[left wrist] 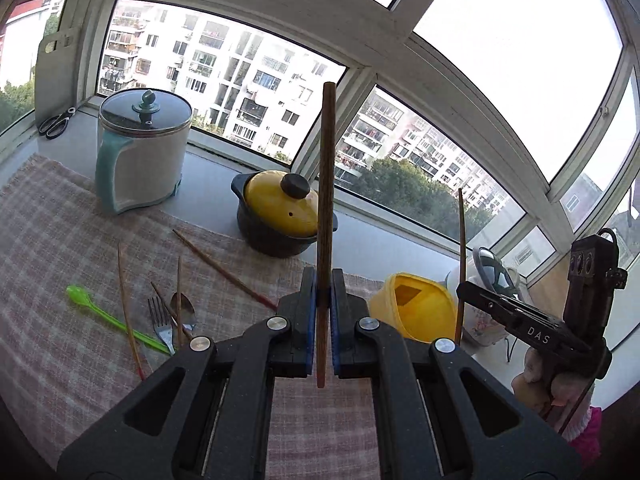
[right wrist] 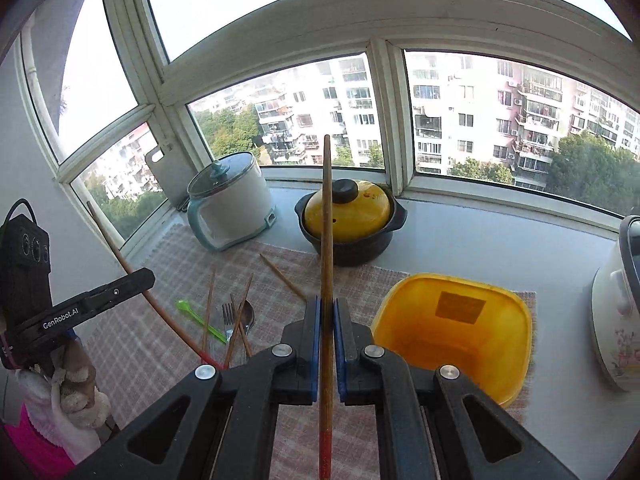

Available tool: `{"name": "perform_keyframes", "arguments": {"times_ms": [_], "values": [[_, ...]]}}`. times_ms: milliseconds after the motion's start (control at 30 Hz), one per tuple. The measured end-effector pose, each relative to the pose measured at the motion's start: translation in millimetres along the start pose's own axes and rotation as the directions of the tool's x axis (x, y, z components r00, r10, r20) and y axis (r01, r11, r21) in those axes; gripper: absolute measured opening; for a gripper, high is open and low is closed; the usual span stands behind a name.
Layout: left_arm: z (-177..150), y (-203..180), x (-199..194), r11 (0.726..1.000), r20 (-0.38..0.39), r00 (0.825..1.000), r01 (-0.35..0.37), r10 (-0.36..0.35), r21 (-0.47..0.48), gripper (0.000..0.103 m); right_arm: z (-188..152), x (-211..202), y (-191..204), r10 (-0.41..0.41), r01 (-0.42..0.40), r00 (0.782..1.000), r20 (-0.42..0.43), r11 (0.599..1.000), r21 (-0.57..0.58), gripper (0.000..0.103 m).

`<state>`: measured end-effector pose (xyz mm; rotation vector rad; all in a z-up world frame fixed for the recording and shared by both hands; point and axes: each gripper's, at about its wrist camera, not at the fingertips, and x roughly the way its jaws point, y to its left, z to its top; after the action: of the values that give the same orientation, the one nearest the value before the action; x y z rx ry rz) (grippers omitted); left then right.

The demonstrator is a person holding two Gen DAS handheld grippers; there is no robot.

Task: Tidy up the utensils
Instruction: 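Lift and carry the chopsticks in both tools over the yellow container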

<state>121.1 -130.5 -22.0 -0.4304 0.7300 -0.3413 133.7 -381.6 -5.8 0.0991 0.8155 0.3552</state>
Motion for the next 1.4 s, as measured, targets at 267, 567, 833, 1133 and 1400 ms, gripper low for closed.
{"name": "perform_keyframes", "arguments": {"times_ms": [267, 567, 833, 1133, 1400], "values": [[15, -63, 40, 0.995, -0.015, 0.996, 0.085, -0.084, 0.056, 0.004, 14, -16, -47, -0.072, 0.070, 0.996, 0.046, 0.997, 0.043, 0.004], [23, -107, 76, 0.990, -0.034, 0.994, 0.107, -0.104, 0.097, 0.004, 25, -9, -81, -0.118, 0.113, 0.991, 0.067, 0.991, 0.068, 0.004], [17, -126, 109, 0.986, -0.080, 0.995, 0.074, -0.062, 0.151, 0.004, 24, 9, -93, -0.154, 0.151, 0.986, 0.057, 0.987, 0.057, 0.004], [-1, -142, 129, 0.971, -0.118, 0.993, 0.033, -0.005, 0.238, 0.004, 19, 23, -105, -0.161, 0.160, 0.987, 0.021, 0.987, 0.020, 0.004], [-13, -149, 140, 0.962, -0.125, 0.992, 0.004, 0.032, 0.272, 0.004, 16, 32, -115, -0.129, 0.129, 0.992, 0.005, 0.992, 0.010, 0.004]]}}
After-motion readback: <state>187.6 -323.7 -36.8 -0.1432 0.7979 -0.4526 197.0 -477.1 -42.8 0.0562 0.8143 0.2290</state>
